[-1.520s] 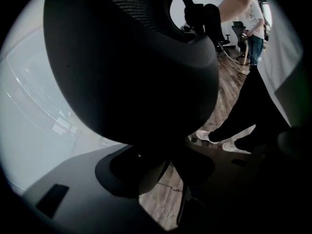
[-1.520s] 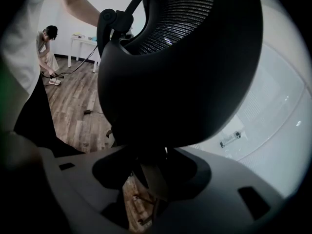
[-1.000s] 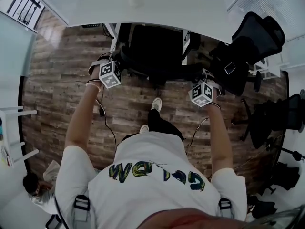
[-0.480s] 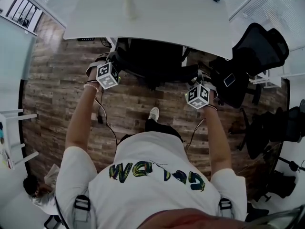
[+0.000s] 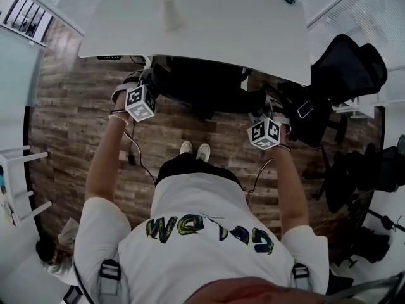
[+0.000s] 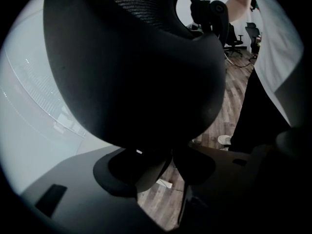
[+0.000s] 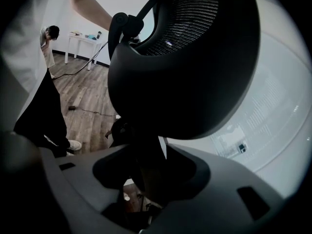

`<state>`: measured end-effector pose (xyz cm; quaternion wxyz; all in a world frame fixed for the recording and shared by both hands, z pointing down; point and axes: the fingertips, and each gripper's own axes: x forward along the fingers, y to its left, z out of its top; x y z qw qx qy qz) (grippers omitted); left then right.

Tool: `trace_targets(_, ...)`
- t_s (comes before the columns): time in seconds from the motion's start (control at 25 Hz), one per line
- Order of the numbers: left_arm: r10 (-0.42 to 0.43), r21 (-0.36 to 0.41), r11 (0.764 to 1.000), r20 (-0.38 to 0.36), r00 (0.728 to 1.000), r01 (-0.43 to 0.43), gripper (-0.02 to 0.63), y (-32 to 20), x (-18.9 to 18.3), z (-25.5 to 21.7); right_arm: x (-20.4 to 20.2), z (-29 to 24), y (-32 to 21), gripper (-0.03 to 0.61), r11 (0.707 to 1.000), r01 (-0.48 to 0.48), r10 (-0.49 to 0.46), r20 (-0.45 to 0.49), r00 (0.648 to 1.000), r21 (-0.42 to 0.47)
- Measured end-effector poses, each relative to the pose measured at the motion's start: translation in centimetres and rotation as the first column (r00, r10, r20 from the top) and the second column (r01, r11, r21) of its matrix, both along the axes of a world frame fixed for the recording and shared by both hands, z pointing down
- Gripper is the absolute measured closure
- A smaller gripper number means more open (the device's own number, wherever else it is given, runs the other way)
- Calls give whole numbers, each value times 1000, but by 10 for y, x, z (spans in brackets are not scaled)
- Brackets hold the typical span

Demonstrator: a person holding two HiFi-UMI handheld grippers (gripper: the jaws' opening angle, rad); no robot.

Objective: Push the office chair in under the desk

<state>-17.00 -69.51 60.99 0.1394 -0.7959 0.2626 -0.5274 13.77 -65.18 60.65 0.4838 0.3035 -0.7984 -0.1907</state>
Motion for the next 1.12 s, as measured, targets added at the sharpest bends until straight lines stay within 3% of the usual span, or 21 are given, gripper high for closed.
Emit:
trace_targets(0.44,15,4,1000,-13,1000,-15,376,-32,16,-2,15,0,-37,375,1000,-23,23,-3,1000,-9)
trace_targets(1.12,19,75,997,-49,999,-15,374,-49,44,-4,42,1,-71,351,998,-59,59,0,998,-3)
